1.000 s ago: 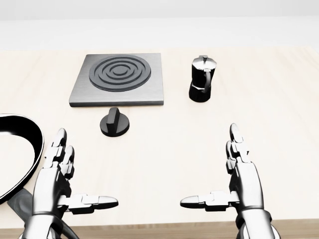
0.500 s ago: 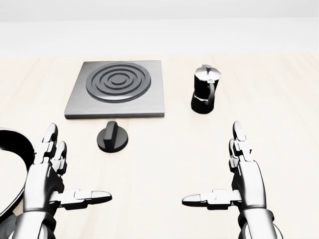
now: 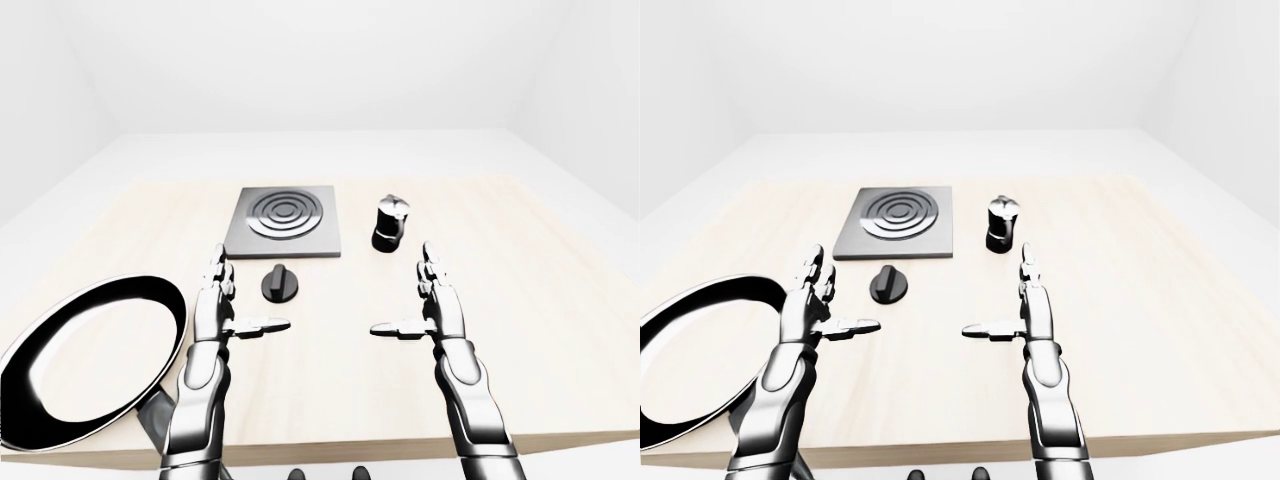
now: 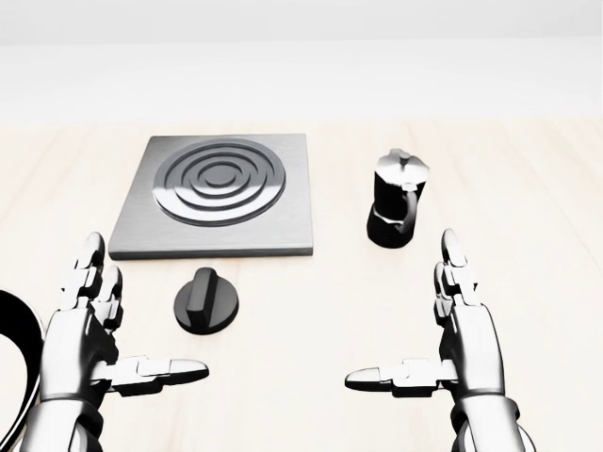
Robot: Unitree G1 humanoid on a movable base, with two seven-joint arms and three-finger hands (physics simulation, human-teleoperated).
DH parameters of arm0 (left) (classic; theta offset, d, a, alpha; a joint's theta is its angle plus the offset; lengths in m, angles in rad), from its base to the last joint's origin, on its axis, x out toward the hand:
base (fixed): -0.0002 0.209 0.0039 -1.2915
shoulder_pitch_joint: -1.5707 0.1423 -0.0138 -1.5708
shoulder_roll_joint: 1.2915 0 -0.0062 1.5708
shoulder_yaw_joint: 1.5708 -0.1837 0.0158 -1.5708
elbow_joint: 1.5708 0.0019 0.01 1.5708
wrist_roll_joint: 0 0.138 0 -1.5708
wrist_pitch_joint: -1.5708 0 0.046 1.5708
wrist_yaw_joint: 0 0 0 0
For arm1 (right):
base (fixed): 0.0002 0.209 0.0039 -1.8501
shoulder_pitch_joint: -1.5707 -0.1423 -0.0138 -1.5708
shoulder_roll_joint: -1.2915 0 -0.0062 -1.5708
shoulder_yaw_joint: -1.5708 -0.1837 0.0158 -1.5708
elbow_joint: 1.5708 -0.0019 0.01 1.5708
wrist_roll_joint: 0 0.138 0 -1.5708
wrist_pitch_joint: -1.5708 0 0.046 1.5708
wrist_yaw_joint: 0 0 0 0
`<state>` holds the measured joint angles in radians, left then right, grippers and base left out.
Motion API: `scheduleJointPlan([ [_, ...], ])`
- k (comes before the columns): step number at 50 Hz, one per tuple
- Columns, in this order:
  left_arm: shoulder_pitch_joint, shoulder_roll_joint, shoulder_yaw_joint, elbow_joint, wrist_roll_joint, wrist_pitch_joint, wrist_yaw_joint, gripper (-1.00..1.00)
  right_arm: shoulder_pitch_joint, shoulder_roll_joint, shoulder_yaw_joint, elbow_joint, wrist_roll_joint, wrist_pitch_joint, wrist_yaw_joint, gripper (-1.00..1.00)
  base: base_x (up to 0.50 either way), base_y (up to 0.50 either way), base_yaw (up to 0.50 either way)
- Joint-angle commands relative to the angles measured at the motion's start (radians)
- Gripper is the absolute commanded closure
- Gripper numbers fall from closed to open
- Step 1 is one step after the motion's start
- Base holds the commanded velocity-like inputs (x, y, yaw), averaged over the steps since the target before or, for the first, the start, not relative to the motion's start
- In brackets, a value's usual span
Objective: Turn on the stove.
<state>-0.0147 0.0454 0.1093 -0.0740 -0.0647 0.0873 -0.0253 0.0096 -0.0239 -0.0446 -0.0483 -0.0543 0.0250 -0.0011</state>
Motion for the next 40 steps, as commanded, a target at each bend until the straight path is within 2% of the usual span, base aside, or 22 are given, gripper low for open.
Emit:
scheduleJointPlan([
  [1,-0.001,-0.001,0.001,0.009,-0.002,0.0,0.002,-1.0,0.004,0.0,0.0,-0.008,-0.001,0.002,0.001,-1.0,0.23,0.0,0.0],
  [10,-0.002,-0.001,-0.001,0.024,-0.003,0.0,0.003,-1.0,0.006,0.001,0.001,-0.007,0.001,-0.001,0.003,-1.0,0.23,0.0,0.0],
  [13,-0.01,0.003,0.006,0.052,-0.008,-0.001,0.003,-1.0,0.002,0.0,0.001,0.009,-0.002,-0.013,0.001,-1.0,0.0,0.0,0.0],
  [18,-0.016,0.005,0.011,0.071,-0.026,0.0,0.0,-1.0,0.007,0.001,0.004,-0.005,-0.001,-0.001,0.004,-1.0,0.0,0.0,0.0],
  [39,-0.076,0.029,0.016,0.18,-0.015,0.0,0.009,-1.0,0.009,0.002,0.003,0.01,0.004,-0.011,0.006,-1.0,0.0,0.0,0.0],
  [40,-0.075,0.029,0.013,0.178,-0.011,0.0,0.011,-1.0,0.01,0.003,0.004,-0.001,0.004,-0.002,0.007,-1.0,0.0,0.0,0.0],
])
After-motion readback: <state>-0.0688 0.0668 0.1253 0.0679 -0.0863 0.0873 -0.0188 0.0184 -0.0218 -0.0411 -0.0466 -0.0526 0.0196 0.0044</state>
